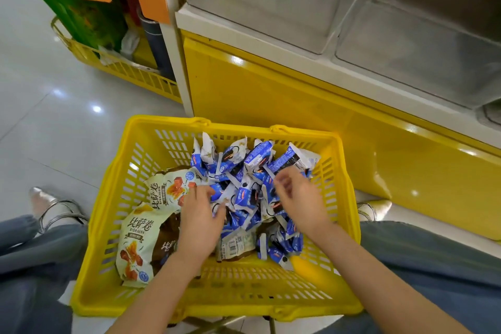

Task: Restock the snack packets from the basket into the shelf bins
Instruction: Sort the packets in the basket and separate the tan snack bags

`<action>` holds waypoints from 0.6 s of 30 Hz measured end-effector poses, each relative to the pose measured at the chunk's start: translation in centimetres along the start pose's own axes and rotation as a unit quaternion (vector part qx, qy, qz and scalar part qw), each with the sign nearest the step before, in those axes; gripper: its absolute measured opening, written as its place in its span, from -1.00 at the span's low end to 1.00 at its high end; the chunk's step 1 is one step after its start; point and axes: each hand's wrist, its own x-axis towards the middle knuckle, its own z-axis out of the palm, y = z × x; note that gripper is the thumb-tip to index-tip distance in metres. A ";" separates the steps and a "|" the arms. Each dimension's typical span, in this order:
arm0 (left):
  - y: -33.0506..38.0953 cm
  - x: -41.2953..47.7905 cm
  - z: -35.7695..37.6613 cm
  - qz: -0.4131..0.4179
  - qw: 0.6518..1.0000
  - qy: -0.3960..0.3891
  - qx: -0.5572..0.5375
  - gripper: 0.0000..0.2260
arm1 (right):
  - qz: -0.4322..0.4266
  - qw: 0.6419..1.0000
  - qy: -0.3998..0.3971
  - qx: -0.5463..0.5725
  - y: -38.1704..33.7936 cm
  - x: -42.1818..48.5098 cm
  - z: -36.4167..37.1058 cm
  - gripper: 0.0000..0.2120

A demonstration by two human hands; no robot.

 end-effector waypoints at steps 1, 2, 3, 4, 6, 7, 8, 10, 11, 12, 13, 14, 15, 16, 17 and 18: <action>-0.6 0.2 0.0 -0.023 0.999 -0.036 0.026 -0.67 | -0.019 0.997 -0.072 -0.009 -0.1 -0.5 1.1 -0.99; -1.2 0.3 0.1 -0.028 0.996 -0.073 0.051 -0.59 | -0.030 0.990 -0.135 -0.016 0.0 -1.3 2.4 -0.95; -1.6 0.4 0.2 -0.016 0.991 -0.107 0.081 -0.53 | -0.024 0.982 -0.188 -0.022 0.3 -2.2 3.9 -0.89; -1.8 0.4 0.3 0.004 0.985 -0.135 0.111 -0.48 | 0.000 0.973 -0.231 -0.022 0.7 -3.2 5.2 -0.84; -2.1 0.7 0.6 0.042 0.969 -0.181 0.162 -0.40 | 0.077 0.950 -0.302 0.004 1.9 -4.8 7.6 -0.79; -2.1 0.8 0.7 0.048 0.963 -0.202 0.171 -0.38 | 0.112 0.940 -0.322 0.029 2.6 -5.3 8.4 -0.77; -2.1 0.9 0.8 0.041 0.961 -0.220 0.163 -0.38 | 0.135 0.932 -0.331 0.058 3.1 -5.7 9.0 -0.73; -2.2 1.4 0.8 0.012 0.965 -0.238 0.112 -0.46 | 0.167 0.921 -0.332 0.118 3.3 -5.8 9.8 -0.64; -2.1 1.5 0.8 -0.001 0.967 -0.239 0.087 -0.53 | 0.185 0.916 -0.329 0.139 3.3 -5.5 10.0 -0.61; -2.1 1.6 0.8 -0.012 0.969 -0.237 0.062 -0.60 | 0.200 0.913 -0.325 0.146 3.3 -5.0 10.2 -0.59; -2.1 1.7 0.8 -0.020 0.972 -0.230 0.032 -0.68 | 0.211 0.912 -0.323 0.141 3.4 -4.4 10.5 -0.59; -2.1 1.7 0.7 -0.025 0.976 -0.218 0.001 -0.76 | 0.217 0.911 -0.325 0.132 3.6 -3.9 10.7 -0.60; -2.1 1.8 0.5 -0.025 0.979 -0.200 -0.026 -0.81 | 0.224 0.907 -0.332 0.127 3.8 -3.5 11.0 -0.62; -2.1 1.9 0.3 -0.024 0.983 -0.179 -0.042 -0.82 | 0.228 0.903 -0.343 0.126 4.0 -3.1 11.1 -0.64; -2.2 2.0 0.1 -0.021 0.986 -0.154 -0.053 -0.82 | 0.232 0.897 -0.354 0.126 4.1 -2.8 11.2 -0.64; -2.3 2.1 -0.1 -0.019 0.990 -0.128 -0.064 -0.81 | 0.240 0.891 -0.363 0.131 4.2 -2.6 11.3 -0.64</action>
